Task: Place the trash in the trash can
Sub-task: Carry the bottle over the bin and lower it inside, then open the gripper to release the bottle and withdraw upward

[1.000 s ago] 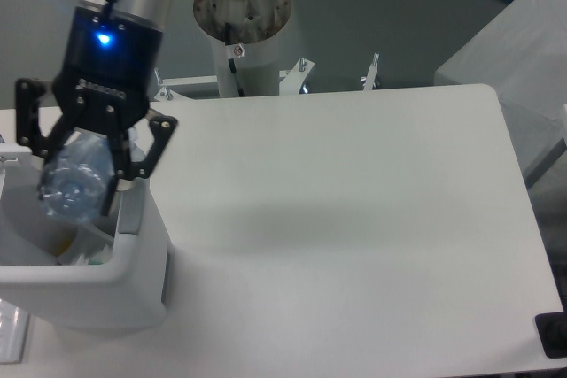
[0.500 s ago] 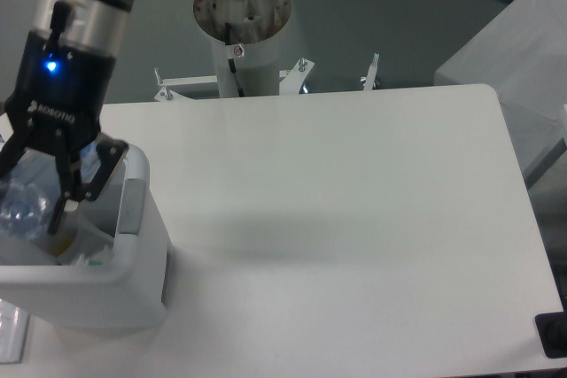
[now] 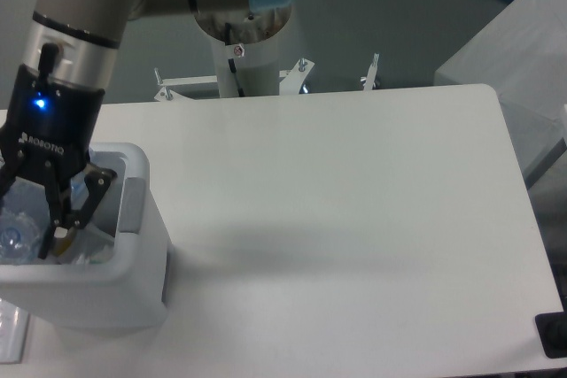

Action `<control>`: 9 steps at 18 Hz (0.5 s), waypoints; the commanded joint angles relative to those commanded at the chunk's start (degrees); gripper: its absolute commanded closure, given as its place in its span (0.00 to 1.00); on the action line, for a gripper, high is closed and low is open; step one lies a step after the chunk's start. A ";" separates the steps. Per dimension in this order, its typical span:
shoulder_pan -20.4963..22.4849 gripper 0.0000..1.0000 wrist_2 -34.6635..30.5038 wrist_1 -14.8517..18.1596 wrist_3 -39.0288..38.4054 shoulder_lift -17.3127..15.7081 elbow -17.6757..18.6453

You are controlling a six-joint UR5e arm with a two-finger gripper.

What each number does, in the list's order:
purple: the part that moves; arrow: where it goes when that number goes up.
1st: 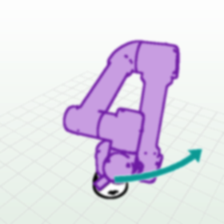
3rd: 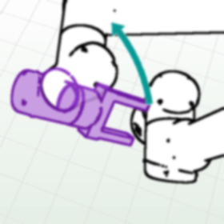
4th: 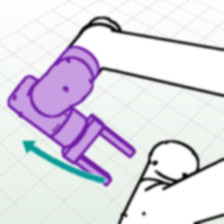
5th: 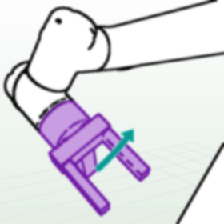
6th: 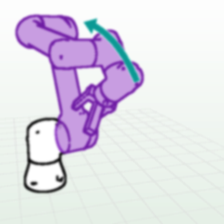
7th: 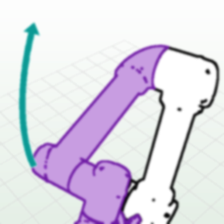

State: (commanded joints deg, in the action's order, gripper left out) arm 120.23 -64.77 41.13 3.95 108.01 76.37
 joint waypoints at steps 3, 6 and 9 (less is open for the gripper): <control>-0.09 0.38 -0.09 0.00 0.18 0.53 0.97; 0.00 0.36 -0.09 0.00 0.18 0.71 0.88; -0.09 0.26 -0.18 0.00 0.35 0.71 0.97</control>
State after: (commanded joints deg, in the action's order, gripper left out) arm 120.15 -64.95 41.13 4.31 108.72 77.34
